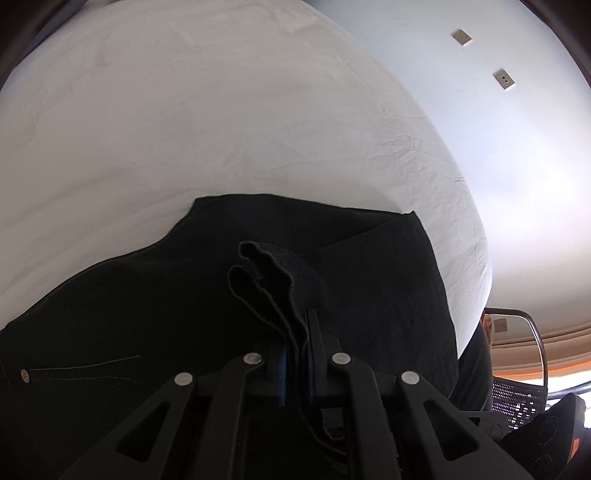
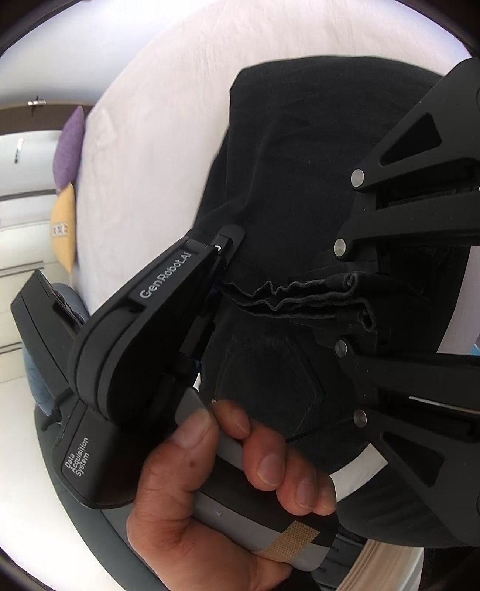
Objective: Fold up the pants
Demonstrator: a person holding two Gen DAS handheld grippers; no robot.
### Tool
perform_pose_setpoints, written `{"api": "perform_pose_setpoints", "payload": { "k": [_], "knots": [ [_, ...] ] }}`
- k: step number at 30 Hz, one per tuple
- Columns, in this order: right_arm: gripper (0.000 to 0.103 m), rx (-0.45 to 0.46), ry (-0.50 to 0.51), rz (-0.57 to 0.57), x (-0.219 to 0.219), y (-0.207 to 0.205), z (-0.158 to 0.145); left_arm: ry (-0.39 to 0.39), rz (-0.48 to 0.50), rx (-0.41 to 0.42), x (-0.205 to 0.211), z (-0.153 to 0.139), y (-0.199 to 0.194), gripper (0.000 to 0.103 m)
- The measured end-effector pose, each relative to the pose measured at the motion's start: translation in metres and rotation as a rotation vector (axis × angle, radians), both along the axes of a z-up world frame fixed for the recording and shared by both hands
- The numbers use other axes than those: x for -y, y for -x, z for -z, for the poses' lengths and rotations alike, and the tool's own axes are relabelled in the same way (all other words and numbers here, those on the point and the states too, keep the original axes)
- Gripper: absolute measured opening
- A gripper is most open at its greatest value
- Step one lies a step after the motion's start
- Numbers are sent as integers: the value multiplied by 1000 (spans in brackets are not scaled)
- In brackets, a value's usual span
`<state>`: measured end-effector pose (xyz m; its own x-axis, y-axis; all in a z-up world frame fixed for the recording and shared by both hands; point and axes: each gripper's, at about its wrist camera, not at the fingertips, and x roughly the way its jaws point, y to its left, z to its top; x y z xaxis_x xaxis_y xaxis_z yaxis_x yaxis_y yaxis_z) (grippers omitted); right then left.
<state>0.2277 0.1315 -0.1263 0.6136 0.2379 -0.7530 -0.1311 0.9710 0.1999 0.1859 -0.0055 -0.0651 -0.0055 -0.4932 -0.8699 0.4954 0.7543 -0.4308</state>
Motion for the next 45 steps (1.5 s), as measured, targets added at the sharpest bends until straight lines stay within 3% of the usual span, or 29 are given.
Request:
{"api": "perform_pose_setpoints", "payload": {
  "k": [7,12,15,18,20,23,26,30,32,34,36,38,40,42,45],
  "knots": [
    [13,-96,-15,-7,-14,9,30,20,-46,-29,-14,19,-9,8],
    [14,-133,-18,1,-11,26,43,32,-55,-21,-18,26,-8,15],
    [16,-135,-36,3,-8,39,43,18,-67,5,-20,26,-5,26],
    [29,-161,-95,-28,-6,52,42,-4,-102,24,-34,22,-6,46],
    [64,-181,-173,-76,-6,67,39,-21,-124,46,-41,17,-8,57],
    [67,-192,-299,-107,6,104,28,-107,-166,128,-49,4,-6,62],
    [67,-184,-487,-124,48,137,15,-161,-189,228,-52,-15,3,62],
    [67,-158,-703,-32,157,158,17,-106,-151,310,-34,-35,33,65],
    [67,-137,-776,28,215,153,16,-127,-117,343,-14,-28,52,69],
    [67,-149,-869,83,268,153,29,-149,-82,306,4,-6,67,69],
    [66,-162,-914,135,306,147,43,-177,-65,256,14,19,77,69],
    [66,-169,-988,121,337,131,44,-207,-47,323,14,32,90,70],
    [67,-181,-986,140,369,119,45,-200,-56,331,11,35,93,75],
    [66,-209,-1013,100,387,102,49,-166,-95,282,3,39,90,75],
    [66,-291,-975,89,400,84,80,-163,-83,265,3,41,86,75]
  ]
}}
